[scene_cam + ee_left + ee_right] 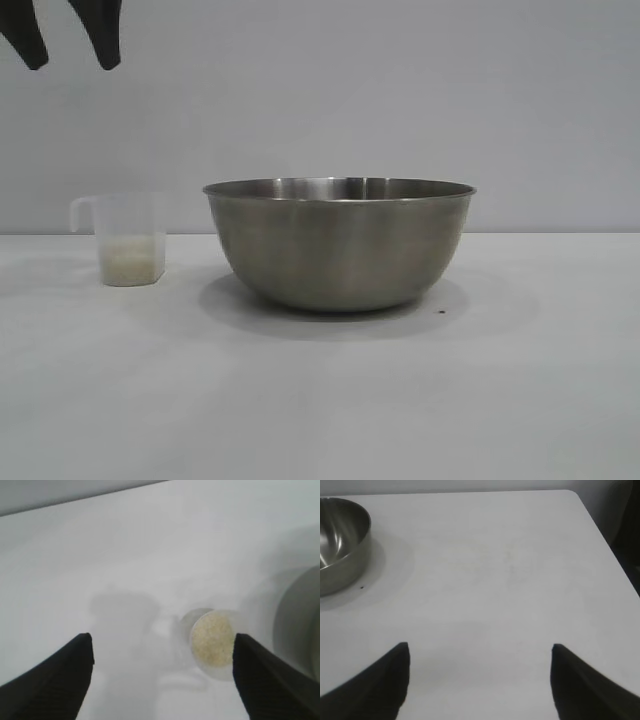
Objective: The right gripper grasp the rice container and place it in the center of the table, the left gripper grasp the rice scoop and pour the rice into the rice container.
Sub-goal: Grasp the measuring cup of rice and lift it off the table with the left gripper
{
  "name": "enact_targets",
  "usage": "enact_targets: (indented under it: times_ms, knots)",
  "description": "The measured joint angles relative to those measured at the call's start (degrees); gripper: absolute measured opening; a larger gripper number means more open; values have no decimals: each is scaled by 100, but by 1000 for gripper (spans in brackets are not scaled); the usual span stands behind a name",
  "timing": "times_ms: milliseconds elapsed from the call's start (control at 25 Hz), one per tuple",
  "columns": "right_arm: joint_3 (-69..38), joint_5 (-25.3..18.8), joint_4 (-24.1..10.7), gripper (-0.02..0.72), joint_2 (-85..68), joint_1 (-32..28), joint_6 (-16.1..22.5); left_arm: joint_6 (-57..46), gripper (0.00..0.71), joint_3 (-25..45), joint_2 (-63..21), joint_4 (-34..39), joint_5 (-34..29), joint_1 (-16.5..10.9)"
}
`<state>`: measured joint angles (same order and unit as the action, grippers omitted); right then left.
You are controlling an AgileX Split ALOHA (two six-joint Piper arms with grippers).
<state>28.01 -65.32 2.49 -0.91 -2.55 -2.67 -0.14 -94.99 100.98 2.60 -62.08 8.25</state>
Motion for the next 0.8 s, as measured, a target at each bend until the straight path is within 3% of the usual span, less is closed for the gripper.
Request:
enact_targets:
  times_ms: [200,480,600,800]
  knots:
    - [0,0,0,515,0,0,0,-88,505,73,-259,0,-772,0]
    - [0,0,0,515,0,0,0,-178,505,1042,-942,0,-837,0]
    - [0,0,0,515,0,0,0,-238,505,1675,-1344,-21,-622,0]
    - [0,0,0,515,0,0,0,-282,505,2965,-2024,-29,581,0]
